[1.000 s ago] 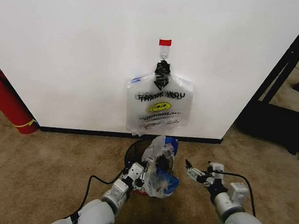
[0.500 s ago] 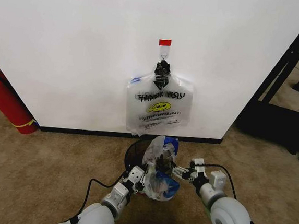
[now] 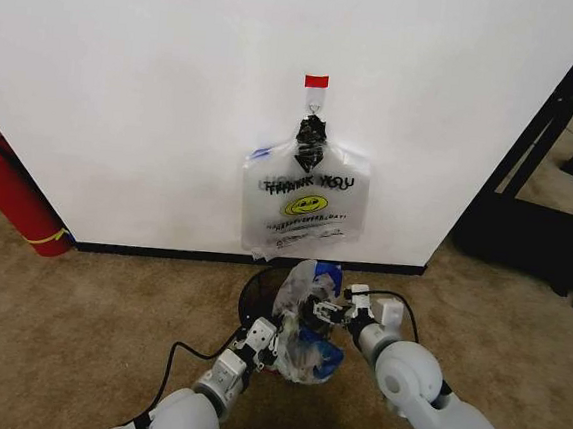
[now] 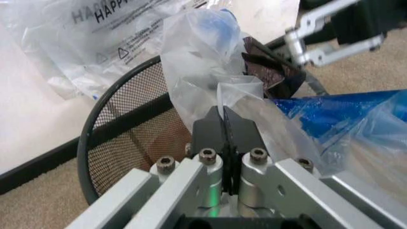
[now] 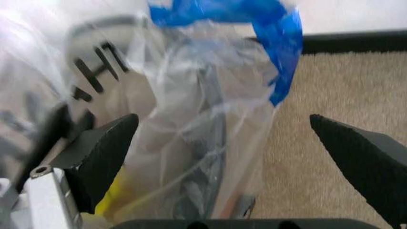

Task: Pick up the garbage bag from the wall and place it over the trash bin.

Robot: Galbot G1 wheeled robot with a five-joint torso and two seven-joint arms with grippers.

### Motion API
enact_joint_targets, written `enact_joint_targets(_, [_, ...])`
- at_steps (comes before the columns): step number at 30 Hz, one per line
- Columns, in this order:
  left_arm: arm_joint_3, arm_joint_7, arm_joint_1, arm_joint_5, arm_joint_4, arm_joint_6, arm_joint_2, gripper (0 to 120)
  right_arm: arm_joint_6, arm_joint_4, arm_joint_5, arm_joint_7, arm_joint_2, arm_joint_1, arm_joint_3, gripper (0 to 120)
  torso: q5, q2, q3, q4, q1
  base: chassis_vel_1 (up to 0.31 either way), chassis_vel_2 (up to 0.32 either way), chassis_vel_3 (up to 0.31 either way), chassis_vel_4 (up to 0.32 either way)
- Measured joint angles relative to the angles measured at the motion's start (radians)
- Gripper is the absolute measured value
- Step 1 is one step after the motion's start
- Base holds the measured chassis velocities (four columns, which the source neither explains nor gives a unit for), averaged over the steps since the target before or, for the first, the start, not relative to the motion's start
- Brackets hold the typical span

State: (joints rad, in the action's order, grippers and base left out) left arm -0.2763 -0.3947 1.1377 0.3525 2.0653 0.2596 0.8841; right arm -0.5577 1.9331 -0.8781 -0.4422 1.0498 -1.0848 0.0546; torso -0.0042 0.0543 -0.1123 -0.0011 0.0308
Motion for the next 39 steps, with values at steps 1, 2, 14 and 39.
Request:
enact_joint_targets(1, [0.002, 0.000, 0.001, 0.000, 0.000, 0.000, -0.001, 0, -0.004, -0.009, -0.007, -0.005, 0.005, 0.003, -0.003, 100, 0.0000, 0.000, 0.000, 0.0000, 0.000, 0.000, 0.000, 0.000, 0.000])
enact_joint_targets(2, [0.002, 0.000, 0.001, 0.001, 0.000, -0.001, -0.001, 0, -0.005, -0.012, -0.009, -0.006, 0.006, 0.005, -0.004, 100, 0.0000, 0.000, 0.000, 0.0000, 0.000, 0.000, 0.000, 0.000, 0.000])
enact_joint_targets(14, [0.016, 0.001, 0.017, 0.001, 0.010, -0.005, -0.014, 0, -0.006, -0.063, -0.024, -0.042, 0.049, 0.030, -0.031, 77, 0.0000, 0.000, 0.000, 0.0000, 0.000, 0.000, 0.000, 0.000, 0.000])
enact_joint_targets(39, [0.003, 0.004, 0.035, -0.006, 0.021, -0.008, 0.003, 0, -0.031, -0.050, -0.153, -0.161, 0.056, 0.043, -0.032, 1, 0.0001, 0.000, 0.000, 0.0000, 0.000, 0.000, 0.000, 0.000, 0.000])
